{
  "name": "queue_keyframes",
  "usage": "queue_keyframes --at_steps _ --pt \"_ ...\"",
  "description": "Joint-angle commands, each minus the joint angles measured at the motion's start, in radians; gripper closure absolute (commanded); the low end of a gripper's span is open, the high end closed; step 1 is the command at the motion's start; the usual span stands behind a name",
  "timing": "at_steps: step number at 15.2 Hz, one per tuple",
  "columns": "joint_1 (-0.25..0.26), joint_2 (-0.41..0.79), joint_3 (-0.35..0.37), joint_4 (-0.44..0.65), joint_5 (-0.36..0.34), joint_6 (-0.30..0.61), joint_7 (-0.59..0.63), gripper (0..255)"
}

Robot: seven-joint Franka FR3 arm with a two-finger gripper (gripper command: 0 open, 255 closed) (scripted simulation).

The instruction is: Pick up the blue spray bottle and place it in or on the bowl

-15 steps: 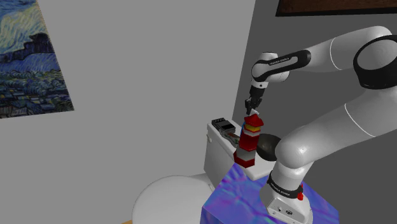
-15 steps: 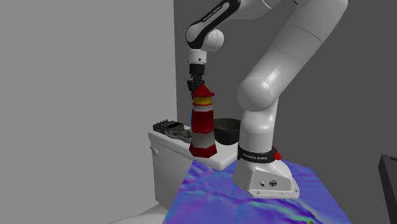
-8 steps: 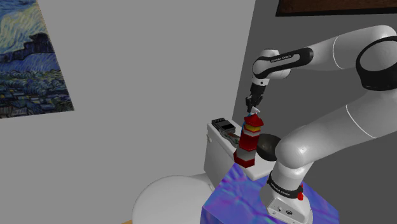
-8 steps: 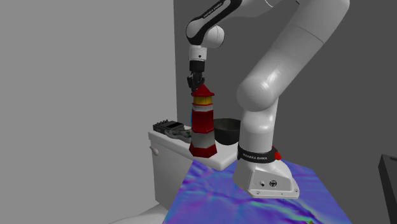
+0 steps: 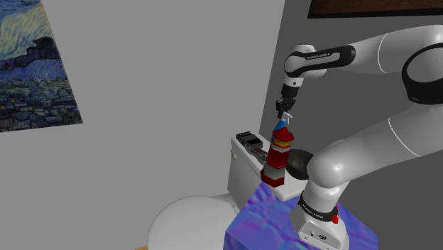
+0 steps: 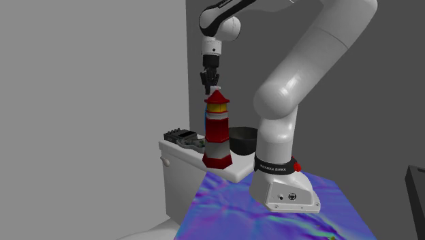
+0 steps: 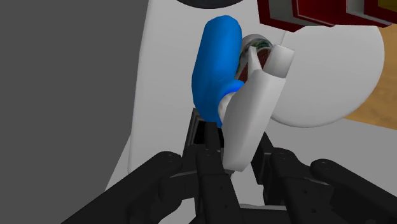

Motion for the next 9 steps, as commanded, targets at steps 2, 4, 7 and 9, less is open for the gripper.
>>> queue_keyframes --at_steps 2,4,7,9 --pt "0.003 -0.005 0.009 0.036 0.006 -0.041 0.003 255" --pt "0.004 -0.008 0.014 0.060 0.009 -0.068 0.004 255" --pt "0.006 -0.011 0.022 0.098 0.014 -0.109 0.005 255" --pt "0.008 -0.011 0.027 0.124 0.017 -0.136 0.006 255"
